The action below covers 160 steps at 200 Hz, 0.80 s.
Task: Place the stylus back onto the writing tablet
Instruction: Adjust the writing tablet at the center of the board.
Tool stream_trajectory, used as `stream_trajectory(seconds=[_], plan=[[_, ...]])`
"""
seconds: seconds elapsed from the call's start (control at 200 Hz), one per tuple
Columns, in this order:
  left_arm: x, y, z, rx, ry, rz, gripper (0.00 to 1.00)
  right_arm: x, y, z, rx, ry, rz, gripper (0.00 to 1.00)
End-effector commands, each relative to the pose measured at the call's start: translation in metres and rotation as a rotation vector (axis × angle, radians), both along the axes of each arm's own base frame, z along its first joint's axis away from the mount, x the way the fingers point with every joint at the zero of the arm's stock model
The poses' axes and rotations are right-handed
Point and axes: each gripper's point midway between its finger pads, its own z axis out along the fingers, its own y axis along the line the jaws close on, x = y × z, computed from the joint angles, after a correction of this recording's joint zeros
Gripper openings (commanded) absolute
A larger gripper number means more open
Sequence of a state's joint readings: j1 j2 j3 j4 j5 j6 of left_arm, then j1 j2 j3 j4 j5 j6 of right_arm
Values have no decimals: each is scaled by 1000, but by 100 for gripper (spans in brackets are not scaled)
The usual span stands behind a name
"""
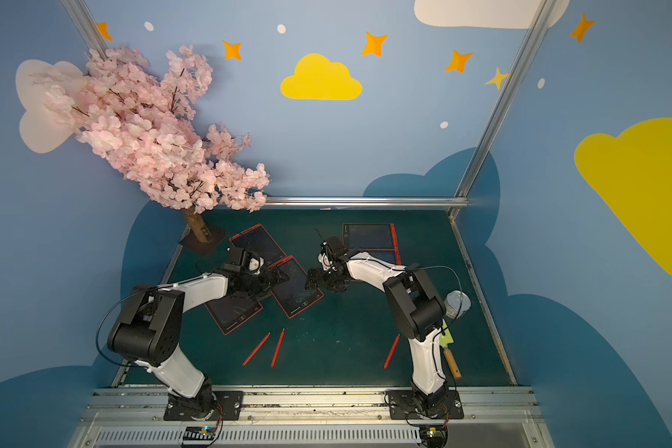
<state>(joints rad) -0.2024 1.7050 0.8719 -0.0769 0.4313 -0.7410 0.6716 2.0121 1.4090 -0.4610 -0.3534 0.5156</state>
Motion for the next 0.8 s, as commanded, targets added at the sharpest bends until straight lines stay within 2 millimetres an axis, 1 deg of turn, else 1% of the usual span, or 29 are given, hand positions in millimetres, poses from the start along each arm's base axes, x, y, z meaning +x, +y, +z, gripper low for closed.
stream_trajectory(seconds=[0.0,0.13,0.225,0.466,0.626,0.796], plan=[[-12,0,-29,21,88,-2,99,-10,5,-4,12,24,30,91],[-11,-2,-34,15,97,-2,99,-15,4,-11,5,38,34,91],[-10,-5,-35,15,99,-10,99,-17,4,-13,5,43,37,91],[-7,-23,-36,24,95,-58,99,-27,-2,-19,-10,52,36,91],[-7,-36,-38,35,96,-91,99,-42,-8,-19,-27,60,37,91],[-8,-36,-39,54,106,-90,99,-66,-8,-19,-27,69,49,91]])
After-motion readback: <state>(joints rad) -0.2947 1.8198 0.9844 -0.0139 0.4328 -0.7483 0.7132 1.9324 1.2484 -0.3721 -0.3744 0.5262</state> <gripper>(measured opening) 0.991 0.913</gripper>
